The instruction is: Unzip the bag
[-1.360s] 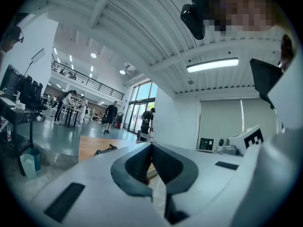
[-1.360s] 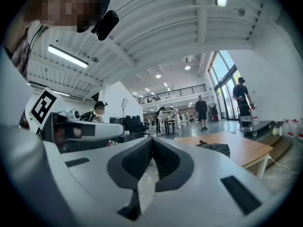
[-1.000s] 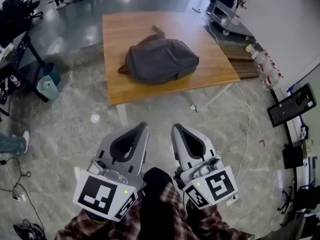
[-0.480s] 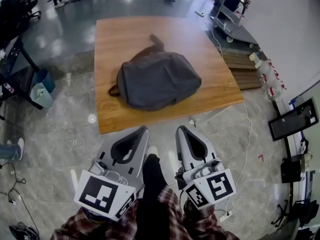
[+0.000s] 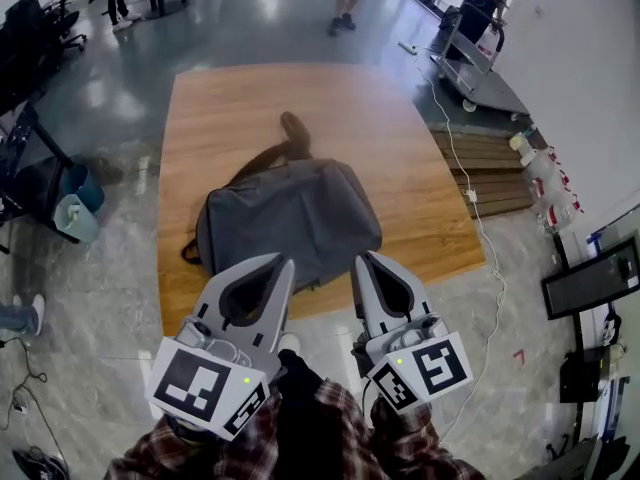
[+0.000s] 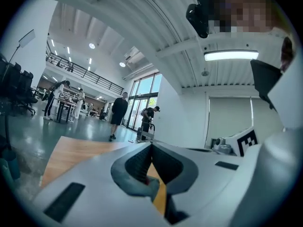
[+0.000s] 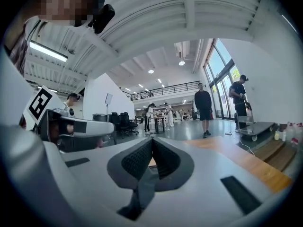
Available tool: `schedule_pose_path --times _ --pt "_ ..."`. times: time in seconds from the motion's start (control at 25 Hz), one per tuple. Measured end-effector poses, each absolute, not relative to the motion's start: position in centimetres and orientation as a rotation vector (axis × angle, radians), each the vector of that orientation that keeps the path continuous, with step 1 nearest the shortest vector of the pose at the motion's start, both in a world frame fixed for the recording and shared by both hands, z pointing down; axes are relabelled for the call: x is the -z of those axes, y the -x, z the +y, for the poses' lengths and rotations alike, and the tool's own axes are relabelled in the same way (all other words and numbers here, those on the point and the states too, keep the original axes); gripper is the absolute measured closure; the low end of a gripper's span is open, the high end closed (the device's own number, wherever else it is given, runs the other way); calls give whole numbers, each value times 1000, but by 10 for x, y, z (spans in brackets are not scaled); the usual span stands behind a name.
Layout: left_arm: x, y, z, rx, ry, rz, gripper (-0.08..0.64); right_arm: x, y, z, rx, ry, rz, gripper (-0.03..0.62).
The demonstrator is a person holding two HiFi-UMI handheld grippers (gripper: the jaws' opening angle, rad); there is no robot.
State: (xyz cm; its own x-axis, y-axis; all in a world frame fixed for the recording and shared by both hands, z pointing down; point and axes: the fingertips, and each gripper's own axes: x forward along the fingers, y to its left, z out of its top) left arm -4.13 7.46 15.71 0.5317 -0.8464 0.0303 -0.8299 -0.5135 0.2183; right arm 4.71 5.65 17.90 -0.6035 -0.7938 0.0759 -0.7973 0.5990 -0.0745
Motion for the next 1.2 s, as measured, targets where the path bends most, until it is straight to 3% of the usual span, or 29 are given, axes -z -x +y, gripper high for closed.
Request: schedule_pose_path --times 0.44,0.6,1.2 --pt "-170 40 12 39 -2541 -1428 552 -204 -43 -11 -250 -1306 -2752 581" --pt "-187 21 1 -134 -2580 -1309 551 -207 -48 -24 -278 -1329 -2730 581" --pt "-436 -3 -26 -1062 -2442 -1051 552 -373 -77 -20 -706 -1345 -2419 581"
